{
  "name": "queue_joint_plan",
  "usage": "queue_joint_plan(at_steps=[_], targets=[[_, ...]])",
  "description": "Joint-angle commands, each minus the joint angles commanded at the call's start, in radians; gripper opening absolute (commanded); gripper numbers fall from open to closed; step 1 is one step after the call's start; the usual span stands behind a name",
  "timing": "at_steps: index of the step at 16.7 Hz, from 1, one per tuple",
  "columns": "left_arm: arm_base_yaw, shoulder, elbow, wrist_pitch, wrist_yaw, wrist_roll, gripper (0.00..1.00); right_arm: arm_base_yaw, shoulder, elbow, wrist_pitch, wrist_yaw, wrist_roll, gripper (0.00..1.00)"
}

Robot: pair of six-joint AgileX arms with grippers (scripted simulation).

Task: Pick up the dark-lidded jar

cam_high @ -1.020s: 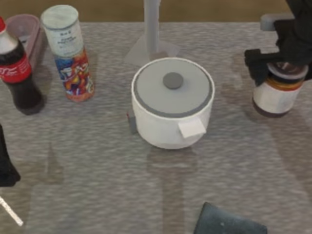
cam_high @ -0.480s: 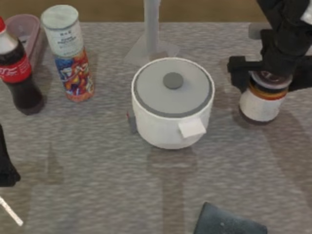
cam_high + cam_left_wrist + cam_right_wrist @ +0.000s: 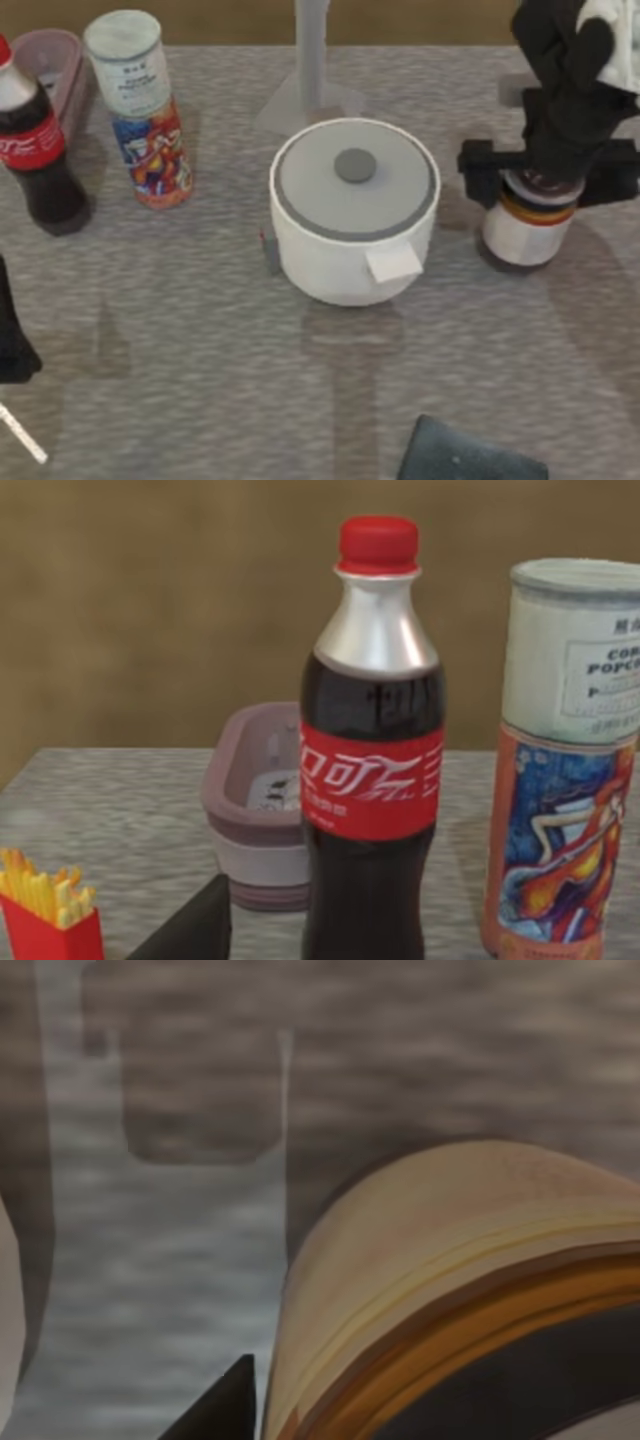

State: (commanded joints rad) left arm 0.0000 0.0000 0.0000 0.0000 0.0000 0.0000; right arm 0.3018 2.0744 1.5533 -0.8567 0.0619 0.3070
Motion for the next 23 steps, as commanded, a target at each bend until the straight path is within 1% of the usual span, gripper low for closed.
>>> queue_joint_plan(at_steps=[2,6,19,20,23], targets=[[0.0,0.0,0.0,0.0,0.0,0.0,1.0,0.0,0.012,-0.02,0.032,0.001,0.0,0.0],[0.0,0.0,0.0,0.0,0.0,0.0,1.0,0.0,0.013,-0.022,0.035,0.001,0.0,0.0],[0.0,0.0,0.0,0.0,0.0,0.0,1.0,0.0,0.013,-0.022,0.035,0.001,0.0,0.98],[0.0,0.0,0.0,0.0,0.0,0.0,1.0,0.0,0.013,-0.022,0.035,0.001,0.0,1.0],[0.0,0.0,0.0,0.0,0.0,0.0,1.0,0.0,0.013,-0.022,0.035,0.001,0.0,1.0]])
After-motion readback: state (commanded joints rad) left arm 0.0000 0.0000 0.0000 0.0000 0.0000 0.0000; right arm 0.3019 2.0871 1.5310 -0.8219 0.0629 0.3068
